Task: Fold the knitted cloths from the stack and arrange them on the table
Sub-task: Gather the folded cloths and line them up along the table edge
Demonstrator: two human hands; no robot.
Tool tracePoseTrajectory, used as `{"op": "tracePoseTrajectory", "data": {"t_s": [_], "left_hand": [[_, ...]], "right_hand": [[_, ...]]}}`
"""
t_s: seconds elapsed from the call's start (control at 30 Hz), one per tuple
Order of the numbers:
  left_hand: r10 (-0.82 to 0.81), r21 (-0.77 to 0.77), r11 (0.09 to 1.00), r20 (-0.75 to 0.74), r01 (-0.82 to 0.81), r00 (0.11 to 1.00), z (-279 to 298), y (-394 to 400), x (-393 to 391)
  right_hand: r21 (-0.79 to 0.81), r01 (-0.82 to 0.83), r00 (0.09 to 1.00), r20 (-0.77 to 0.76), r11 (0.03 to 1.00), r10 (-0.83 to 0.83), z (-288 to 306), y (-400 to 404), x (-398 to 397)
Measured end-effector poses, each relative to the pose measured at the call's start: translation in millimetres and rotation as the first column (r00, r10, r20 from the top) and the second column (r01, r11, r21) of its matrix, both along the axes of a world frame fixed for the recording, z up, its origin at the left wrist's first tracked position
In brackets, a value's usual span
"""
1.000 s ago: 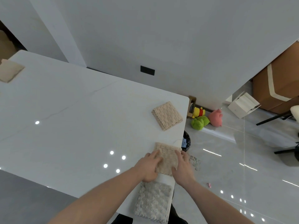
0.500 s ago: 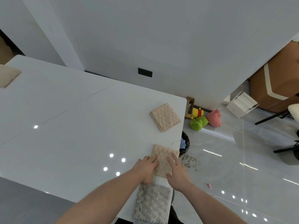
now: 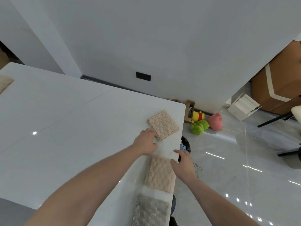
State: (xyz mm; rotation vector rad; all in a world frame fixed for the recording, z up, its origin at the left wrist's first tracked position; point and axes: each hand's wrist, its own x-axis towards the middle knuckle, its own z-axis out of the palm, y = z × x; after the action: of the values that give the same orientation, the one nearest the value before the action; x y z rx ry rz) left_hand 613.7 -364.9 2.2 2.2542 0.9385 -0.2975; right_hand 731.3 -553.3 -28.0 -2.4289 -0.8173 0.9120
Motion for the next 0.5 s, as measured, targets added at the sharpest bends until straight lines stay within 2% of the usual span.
{"op": "tracePoseTrajectory", "data": {"t_s": [0.2,0.5], "left_hand": [[0.165,-0.061,0.983,-0.084,-0.17,0.983,-7.8,48.9,39.1],[0.224,-0.169,0.953,-0.162,-0.251,0.961,-29.3,66.5,57.7]], "right_hand": [[-0.006,0.247,0.941,-0.238,0.969,-0.241,-4.3,59.7,50.2],[-0.08,0.315,0.882,-0.344,0.946,-0.323,-37.3,102.0,90.7]]}}
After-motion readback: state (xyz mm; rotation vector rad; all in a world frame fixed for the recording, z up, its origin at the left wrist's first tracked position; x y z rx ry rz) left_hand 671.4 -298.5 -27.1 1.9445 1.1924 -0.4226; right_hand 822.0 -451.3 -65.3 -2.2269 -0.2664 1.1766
